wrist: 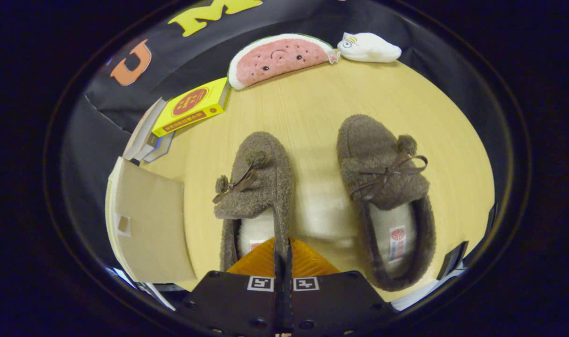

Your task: Open the storage box then place both shoes into the box .Put the left shoe in first, then the right shoe, with the right side of both shoes facing outward in a uniform manner.

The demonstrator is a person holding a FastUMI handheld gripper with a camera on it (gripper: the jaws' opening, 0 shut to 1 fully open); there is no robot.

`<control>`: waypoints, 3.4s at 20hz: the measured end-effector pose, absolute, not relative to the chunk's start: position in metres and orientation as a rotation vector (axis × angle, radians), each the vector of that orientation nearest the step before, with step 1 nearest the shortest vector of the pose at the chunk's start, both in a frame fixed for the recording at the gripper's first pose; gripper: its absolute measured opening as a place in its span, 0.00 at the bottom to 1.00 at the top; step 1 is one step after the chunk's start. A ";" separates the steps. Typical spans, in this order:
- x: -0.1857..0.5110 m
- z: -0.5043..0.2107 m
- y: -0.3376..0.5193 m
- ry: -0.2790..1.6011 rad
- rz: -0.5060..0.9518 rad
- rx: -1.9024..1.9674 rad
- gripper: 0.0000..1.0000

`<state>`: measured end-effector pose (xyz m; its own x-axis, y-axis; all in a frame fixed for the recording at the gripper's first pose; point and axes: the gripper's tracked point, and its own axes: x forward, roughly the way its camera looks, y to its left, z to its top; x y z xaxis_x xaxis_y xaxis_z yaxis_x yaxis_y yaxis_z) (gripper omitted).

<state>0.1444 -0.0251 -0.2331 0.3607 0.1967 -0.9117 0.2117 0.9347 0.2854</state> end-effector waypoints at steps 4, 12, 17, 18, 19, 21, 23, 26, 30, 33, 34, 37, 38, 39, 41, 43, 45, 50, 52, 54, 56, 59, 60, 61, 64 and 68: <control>0.137 -0.198 -0.020 1.139 -0.008 0.380 0.00; 0.110 -0.104 0.064 1.078 0.122 0.326 0.00; 0.106 -0.050 0.136 1.031 0.203 0.314 0.00; 0.106 -0.045 0.151 1.022 0.210 0.315 0.01; 0.109 -0.042 0.166 1.015 0.214 0.313 0.00; 0.113 -0.046 0.197 1.013 0.221 0.305 0.00; 0.118 -0.059 0.227 1.026 0.215 0.311 0.01; 0.129 -0.096 0.263 1.060 0.180 0.312 0.01; 0.134 -0.154 0.299 1.127 0.140 0.301 0.01; 0.137 -0.184 0.316 1.161 0.126 0.293 0.01; 0.138 -0.193 0.319 1.173 0.110 0.287 0.01; 0.142 -0.213 0.332 1.196 0.112 0.253 0.01; 0.143 -0.220 0.335 1.203 0.122 0.234 0.01; 0.144 -0.222 0.335 1.209 0.126 0.214 0.02; 0.144 -0.227 0.333 1.218 0.130 0.187 0.02; 0.146 -0.226 0.333 1.217 0.143 0.202 0.05; 0.147 -0.222 0.335 1.212 0.168 0.238 0.07; 0.145 -0.192 0.319 1.168 0.249 0.158 0.35; 0.144 -0.171 0.310 1.105 0.268 0.097 0.42; 0.137 -0.150 0.301 1.078 0.293 0.073 0.62; 0.129 -0.135 0.285 1.072 0.289 0.040 0.79; 0.122 -0.120 0.254 1.080 0.257 0.006 0.87; 0.121 -0.115 0.240 1.084 0.241 -0.004 0.87; 0.122 -0.111 0.224 1.086 0.220 -0.009 0.87; 0.125 -0.104 0.172 1.094 0.149 -0.017 0.87; 0.139 -0.105 0.093 1.102 0.041 0.005 0.87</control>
<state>0.1389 0.0929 -0.1049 0.4509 0.0352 -0.8919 -0.0305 0.9992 0.0240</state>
